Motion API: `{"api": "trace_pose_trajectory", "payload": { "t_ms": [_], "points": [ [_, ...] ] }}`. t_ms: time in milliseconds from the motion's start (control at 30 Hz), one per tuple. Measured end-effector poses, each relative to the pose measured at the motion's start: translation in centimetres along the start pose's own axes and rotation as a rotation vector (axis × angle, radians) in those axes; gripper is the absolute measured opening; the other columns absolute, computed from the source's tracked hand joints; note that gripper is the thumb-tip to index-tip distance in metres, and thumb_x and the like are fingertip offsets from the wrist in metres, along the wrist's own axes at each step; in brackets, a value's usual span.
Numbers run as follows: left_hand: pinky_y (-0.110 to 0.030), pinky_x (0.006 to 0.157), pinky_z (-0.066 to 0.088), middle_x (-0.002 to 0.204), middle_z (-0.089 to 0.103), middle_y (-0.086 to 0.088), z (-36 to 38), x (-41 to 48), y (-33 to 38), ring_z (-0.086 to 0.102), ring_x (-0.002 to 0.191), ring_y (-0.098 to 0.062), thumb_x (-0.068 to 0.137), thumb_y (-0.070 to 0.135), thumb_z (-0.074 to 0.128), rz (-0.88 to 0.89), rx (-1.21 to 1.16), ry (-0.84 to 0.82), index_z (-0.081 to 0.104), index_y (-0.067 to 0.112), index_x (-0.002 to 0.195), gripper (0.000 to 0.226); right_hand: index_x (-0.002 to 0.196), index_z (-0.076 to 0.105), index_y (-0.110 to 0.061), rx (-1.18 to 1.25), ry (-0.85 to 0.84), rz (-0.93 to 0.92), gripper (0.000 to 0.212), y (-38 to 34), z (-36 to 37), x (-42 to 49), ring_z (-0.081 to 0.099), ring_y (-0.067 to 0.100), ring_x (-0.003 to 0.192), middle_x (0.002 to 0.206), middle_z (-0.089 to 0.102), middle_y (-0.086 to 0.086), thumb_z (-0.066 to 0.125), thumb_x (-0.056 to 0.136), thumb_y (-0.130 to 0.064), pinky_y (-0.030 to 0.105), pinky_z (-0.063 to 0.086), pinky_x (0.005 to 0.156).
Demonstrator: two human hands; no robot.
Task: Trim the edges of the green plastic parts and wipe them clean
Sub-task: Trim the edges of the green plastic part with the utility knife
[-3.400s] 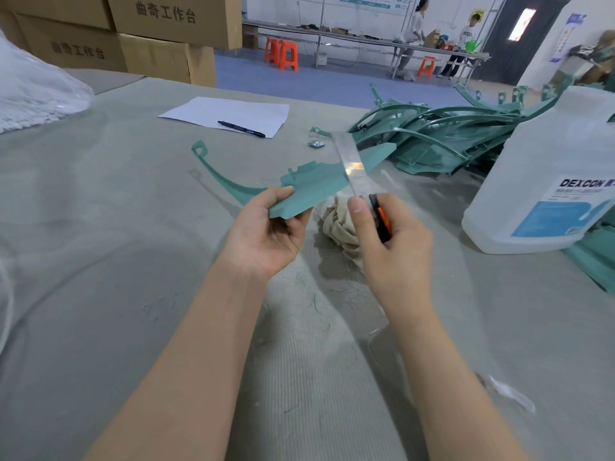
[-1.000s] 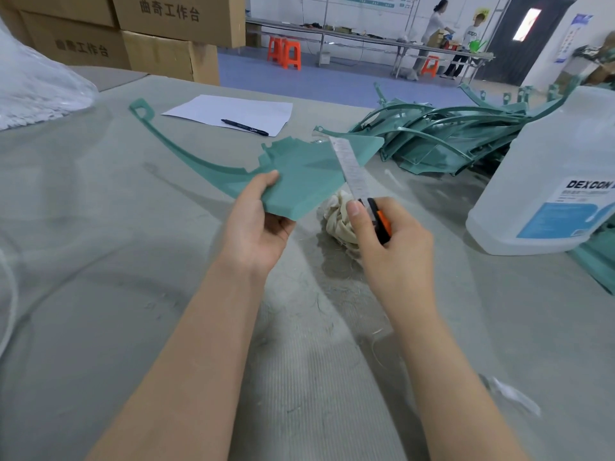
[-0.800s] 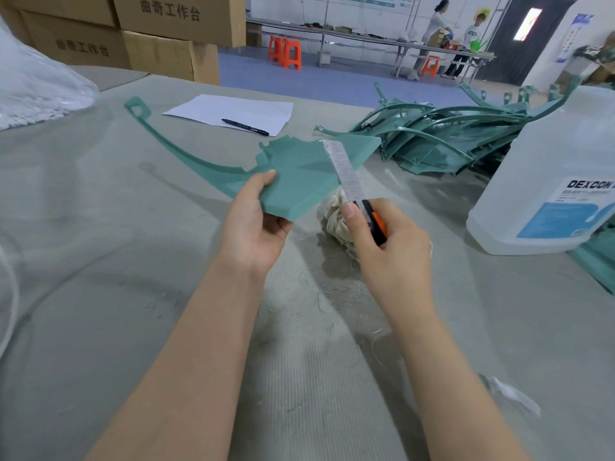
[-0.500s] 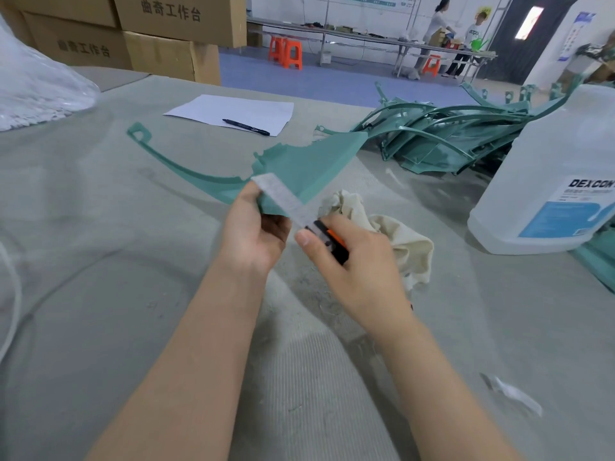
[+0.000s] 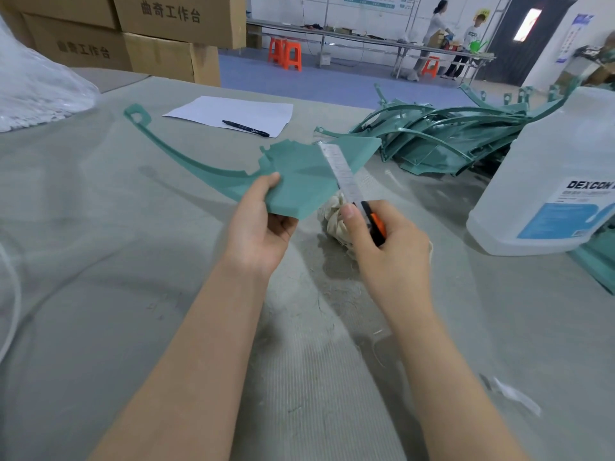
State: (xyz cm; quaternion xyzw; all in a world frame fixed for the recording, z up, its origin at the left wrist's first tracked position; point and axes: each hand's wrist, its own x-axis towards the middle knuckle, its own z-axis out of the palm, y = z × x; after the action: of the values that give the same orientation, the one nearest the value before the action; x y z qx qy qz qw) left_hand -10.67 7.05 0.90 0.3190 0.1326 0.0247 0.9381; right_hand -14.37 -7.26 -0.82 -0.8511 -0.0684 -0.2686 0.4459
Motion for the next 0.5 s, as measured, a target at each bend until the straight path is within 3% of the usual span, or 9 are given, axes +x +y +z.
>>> {"api": "trace_pose_trajectory", "payload": {
  "t_ms": [233,400,500],
  "points": [
    [-0.017,0.045,0.048,0.063,0.07,0.0,0.1,-0.1,0.0,0.067,0.054,-0.009,0.091,0.009,0.058,0.016,-0.019,-0.006,0.062,0.011,0.08,0.012,0.08,0.057,-0.029,-0.024,-0.018,-0.009,0.025,-0.1,0.0,-0.2,0.047,0.005,0.06,0.058,0.053,-0.018,0.054,0.093,-0.05,0.014,0.034,0.055],
    [-0.019,0.049,0.051,0.062,0.068,0.0,-0.1,0.1,0.0,0.065,0.053,-0.01,0.091,0.009,0.057,0.02,0.001,0.009,0.062,0.01,0.08,0.012,0.067,0.041,-0.04,-0.072,-0.113,-0.101,0.03,-1.0,0.7,-0.7,0.044,0.006,0.052,0.048,0.041,-0.011,0.054,0.092,-0.05,0.024,0.028,0.052],
    [-0.023,0.06,0.056,0.069,0.067,-0.001,-0.3,0.6,0.1,0.066,0.062,-0.012,0.092,0.011,0.056,0.034,0.016,0.024,0.062,0.01,0.082,0.012,0.067,0.042,-0.04,-0.053,-0.175,-0.131,0.029,-1.2,0.9,-0.9,0.045,0.009,0.053,0.05,0.043,-0.011,0.054,0.09,-0.053,0.029,0.035,0.053]
  ]
}}
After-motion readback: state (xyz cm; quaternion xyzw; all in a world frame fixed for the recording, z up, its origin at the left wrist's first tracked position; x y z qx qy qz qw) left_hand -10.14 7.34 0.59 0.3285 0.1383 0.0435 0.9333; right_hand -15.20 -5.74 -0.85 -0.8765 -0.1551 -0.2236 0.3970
